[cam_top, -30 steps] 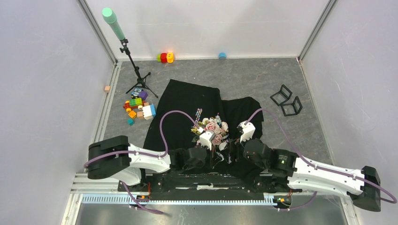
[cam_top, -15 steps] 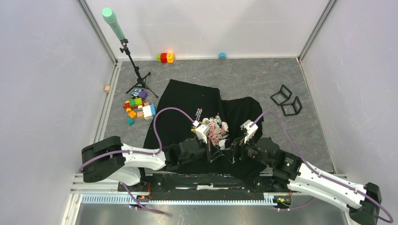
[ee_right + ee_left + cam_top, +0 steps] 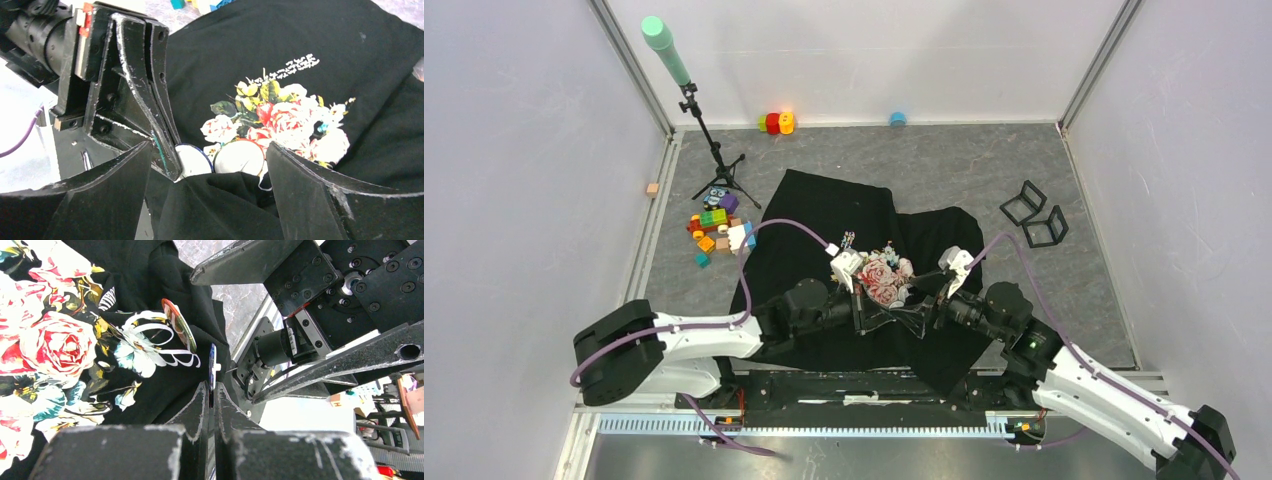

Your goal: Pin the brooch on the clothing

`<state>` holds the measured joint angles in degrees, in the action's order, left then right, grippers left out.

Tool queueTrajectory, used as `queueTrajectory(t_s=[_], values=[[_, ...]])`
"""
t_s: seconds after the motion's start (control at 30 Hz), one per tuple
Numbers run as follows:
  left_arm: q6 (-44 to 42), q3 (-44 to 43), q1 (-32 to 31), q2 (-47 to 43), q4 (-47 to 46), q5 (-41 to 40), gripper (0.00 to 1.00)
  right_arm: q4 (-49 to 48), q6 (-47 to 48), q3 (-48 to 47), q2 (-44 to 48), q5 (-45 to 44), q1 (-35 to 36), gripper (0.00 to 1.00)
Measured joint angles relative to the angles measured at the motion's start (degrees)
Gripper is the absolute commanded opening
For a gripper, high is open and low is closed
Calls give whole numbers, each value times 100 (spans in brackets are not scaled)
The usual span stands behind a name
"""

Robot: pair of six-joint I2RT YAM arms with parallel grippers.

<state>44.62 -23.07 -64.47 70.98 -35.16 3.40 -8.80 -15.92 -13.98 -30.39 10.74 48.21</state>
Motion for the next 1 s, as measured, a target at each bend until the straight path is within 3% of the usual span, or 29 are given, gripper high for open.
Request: queueTrajectory(t_s=[0.33, 0.63, 0.87, 1.0], values=[[-66, 7, 741, -81, 208, 1534, 2, -750, 243, 11, -232, 1725, -619, 85], [-109, 33, 1095, -103, 254, 2503, 2, -1353, -87, 658, -306, 2592, -837, 82], [-144, 33, 1110, -42, 249, 2883, 2, -1825, -345, 813, -704, 2986, -837, 56], [-144, 33, 1110, -20, 245, 2997, 2, -2024, -431, 824, -761, 3069, -837, 51]])
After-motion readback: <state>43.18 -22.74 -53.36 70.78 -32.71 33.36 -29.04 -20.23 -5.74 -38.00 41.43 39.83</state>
